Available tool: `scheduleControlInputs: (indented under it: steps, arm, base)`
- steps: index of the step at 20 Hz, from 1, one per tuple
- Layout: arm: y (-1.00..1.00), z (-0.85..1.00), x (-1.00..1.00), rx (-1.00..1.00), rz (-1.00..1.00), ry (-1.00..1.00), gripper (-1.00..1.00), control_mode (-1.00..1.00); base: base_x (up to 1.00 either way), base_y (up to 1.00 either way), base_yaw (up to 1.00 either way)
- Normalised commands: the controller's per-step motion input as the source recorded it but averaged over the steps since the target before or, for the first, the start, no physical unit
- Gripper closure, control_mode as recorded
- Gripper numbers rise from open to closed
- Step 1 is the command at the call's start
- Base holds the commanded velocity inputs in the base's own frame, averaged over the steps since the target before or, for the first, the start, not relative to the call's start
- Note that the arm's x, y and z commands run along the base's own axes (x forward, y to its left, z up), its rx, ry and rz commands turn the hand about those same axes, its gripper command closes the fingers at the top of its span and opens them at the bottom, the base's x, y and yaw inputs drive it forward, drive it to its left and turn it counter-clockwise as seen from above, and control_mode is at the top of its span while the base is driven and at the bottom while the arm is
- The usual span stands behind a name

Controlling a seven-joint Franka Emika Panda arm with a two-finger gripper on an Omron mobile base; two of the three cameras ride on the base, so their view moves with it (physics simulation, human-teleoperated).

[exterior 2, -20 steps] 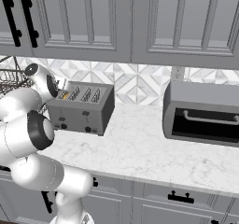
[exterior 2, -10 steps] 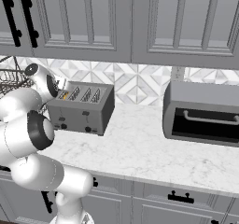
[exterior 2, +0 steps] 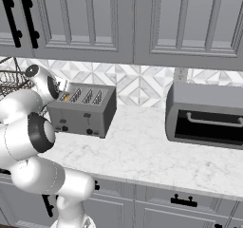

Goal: Start the toaster. Once the lever pops up, take the bread to the plate on the dining counter.

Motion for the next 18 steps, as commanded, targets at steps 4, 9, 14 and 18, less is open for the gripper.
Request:
scheduleControlInputs:
  steps: [4,9,14,18]
  arm:
    - [0.00,0.00,0.00,0.00,0.00,0.00,-1.00,-1.00]
    - [0.00,0.00,0.00,0.00,0.00,0.00,-1.00,-1.00]
    - [0.00,0.00,0.00,0.00,0.00,0.00,-1.00,-1.00]
    - [0.00,0.00,0.00,0.00,0.00,0.00,-1.00,-1.00]
  base:
    - [0.00,0.00,0.00]
    - [0.00,0.00,0.00]
    - [0.00,0.00,0.00]
    - [0.00,0.00,0.00]
